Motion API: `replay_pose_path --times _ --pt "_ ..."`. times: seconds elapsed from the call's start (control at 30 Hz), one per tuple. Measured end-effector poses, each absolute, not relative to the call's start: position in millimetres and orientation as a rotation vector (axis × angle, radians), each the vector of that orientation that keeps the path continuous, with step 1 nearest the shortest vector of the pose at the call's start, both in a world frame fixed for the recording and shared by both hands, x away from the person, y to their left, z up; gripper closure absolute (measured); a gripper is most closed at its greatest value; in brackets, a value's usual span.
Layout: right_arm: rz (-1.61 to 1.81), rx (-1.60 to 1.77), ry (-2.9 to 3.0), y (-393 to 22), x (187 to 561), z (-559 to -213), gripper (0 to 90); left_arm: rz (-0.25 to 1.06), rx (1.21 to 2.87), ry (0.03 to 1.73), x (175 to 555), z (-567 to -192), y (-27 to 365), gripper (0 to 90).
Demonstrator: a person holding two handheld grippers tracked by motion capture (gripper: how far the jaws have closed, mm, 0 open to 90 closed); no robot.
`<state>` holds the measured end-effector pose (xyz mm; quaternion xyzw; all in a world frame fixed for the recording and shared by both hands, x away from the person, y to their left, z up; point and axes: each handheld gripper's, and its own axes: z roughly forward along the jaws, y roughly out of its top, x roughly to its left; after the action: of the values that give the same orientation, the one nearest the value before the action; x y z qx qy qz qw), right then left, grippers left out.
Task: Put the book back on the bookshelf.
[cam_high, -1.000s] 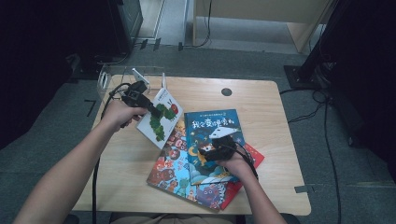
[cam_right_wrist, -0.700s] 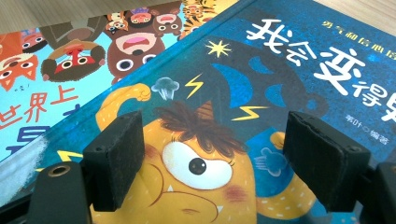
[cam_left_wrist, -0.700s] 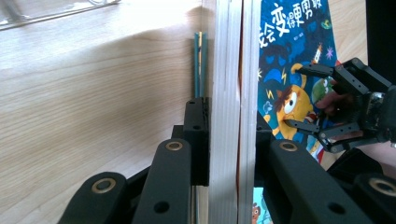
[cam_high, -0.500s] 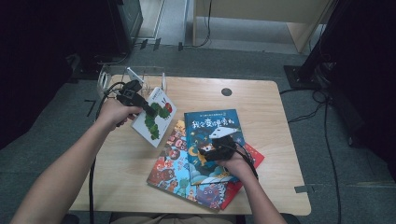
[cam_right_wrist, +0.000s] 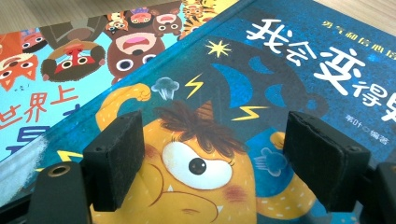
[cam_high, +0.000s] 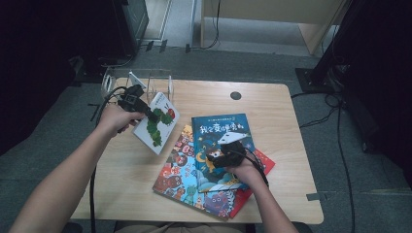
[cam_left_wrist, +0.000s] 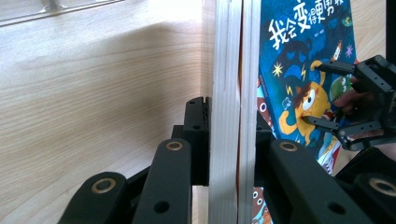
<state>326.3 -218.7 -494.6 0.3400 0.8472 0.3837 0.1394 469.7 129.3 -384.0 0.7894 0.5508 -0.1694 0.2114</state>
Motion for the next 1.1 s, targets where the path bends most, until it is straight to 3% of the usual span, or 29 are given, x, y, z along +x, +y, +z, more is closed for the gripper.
replay_pose_path --times 1.1 --pt "1.109 0.983 2.449 -219 326 -495 20.6 -0.394 2.143 1.633 473 -388 148 77.3"
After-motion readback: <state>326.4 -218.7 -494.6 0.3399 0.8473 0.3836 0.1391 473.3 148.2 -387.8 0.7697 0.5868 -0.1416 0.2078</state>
